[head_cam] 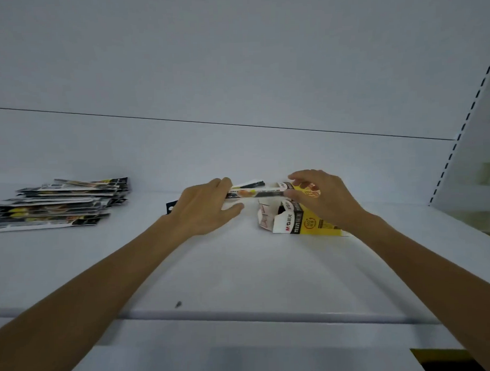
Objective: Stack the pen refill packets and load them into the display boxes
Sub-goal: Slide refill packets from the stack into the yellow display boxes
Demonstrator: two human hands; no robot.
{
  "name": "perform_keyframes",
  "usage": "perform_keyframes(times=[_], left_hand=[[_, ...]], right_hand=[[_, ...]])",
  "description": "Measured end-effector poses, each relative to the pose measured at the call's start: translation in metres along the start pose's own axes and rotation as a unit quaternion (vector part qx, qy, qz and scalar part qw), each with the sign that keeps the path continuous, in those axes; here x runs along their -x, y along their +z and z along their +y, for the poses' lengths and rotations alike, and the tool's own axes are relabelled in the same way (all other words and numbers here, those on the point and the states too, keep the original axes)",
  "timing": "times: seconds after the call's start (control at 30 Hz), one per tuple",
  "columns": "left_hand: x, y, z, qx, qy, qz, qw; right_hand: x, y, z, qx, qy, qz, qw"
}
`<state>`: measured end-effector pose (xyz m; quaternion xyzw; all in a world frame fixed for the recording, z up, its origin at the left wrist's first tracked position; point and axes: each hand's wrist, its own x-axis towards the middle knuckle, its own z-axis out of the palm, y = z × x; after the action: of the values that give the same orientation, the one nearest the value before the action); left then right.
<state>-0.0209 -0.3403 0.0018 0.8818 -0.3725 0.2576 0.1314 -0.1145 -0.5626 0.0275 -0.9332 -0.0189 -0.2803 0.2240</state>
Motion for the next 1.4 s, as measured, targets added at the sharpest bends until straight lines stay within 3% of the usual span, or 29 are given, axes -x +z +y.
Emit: perform_keyframes(times=[0.17, 0.3, 0.67, 0.93, 1.23, 1.4], left_hand=[[-0.008, 0.0, 0.02, 0.024, -0.126, -0.034, 0.991], [-0.005, 0.0, 0.027, 0.006, -0.144, -0.062, 0.988], [-0.001, 0.003, 0.029, -0.034, -0.167, -0.065, 0.983], [-0.004, 0.01, 0.03, 0.133, -0.238, -0.068, 0.96], [-0.011, 0.003, 0.029, 0.274, -0.26, -0.081, 0.922], [-0.014, 0.005, 0.03, 0.266, -0.244, -0.134, 0.923]], right_hand=[[0.013, -0.021, 0.045, 0.109, 0.013, -0.094, 0.989], [0.017, -0.016, 0.065, 0.172, -0.001, -0.142, 0.975], [0.025, -0.019, 0.077, 0.189, 0.012, -0.089, 0.978], [0.028, -0.018, 0.072, 0.199, 0.016, -0.073, 0.977], [0.028, -0.016, 0.071, 0.217, 0.015, -0.069, 0.974], [0.028, -0.015, 0.073, 0.223, 0.01, -0.067, 0.973]])
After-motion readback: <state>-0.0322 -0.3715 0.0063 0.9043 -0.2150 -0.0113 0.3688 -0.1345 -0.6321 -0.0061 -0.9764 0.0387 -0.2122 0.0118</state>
